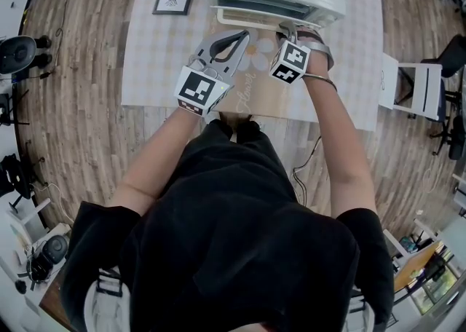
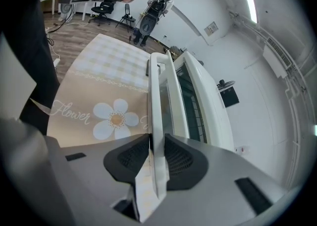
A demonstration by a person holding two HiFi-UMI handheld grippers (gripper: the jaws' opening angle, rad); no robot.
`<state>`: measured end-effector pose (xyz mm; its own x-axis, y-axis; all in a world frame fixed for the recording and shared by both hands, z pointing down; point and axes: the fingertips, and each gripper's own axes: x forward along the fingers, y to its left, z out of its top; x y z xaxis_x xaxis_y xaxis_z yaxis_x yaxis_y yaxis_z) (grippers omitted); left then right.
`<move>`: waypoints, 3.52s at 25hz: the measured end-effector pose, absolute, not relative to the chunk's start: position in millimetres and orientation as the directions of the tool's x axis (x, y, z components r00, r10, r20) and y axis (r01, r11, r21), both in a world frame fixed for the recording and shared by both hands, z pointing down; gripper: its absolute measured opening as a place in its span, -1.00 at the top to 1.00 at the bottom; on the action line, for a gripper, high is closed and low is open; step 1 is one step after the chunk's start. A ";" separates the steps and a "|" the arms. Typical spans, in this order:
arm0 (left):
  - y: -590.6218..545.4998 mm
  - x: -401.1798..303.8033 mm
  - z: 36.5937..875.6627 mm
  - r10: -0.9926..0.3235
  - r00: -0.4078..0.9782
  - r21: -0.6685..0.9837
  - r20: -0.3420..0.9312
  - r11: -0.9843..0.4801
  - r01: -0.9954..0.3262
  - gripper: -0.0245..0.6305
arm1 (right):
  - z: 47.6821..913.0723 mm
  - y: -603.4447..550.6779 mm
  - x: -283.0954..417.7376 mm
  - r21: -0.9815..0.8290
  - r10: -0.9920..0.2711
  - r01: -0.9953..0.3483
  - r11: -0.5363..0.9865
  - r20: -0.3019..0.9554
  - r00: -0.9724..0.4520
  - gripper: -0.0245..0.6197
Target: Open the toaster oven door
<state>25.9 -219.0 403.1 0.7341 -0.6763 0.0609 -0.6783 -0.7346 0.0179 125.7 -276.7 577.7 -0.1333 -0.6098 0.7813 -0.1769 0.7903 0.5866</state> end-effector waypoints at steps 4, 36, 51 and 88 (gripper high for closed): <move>-220.1 28.0 407.9 -0.674 0.736 0.022 0.062 -0.737 -0.676 0.89 | 579.0 -270.7 123.6 0.631 -0.655 -0.185 0.754 0.744 -0.132 0.57; -201.6 44.4 447.3 -0.638 0.765 0.050 0.088 -0.764 -0.643 0.89 | 618.6 -209.5 118.3 0.696 -0.730 -0.224 0.682 0.663 -0.163 0.50; -198.7 46.6 459.2 -0.637 0.762 0.074 0.115 -0.759 -0.646 0.89 | 645.3 -186.2 115.6 0.656 -0.693 -0.230 0.719 0.702 -0.162 0.50; -190.7 43.0 494.1 -0.609 0.774 0.082 0.175 -0.774 -0.628 0.88 | 710.9 -152.8 113.1 0.640 -0.672 -0.216 0.738 0.727 -0.140 0.46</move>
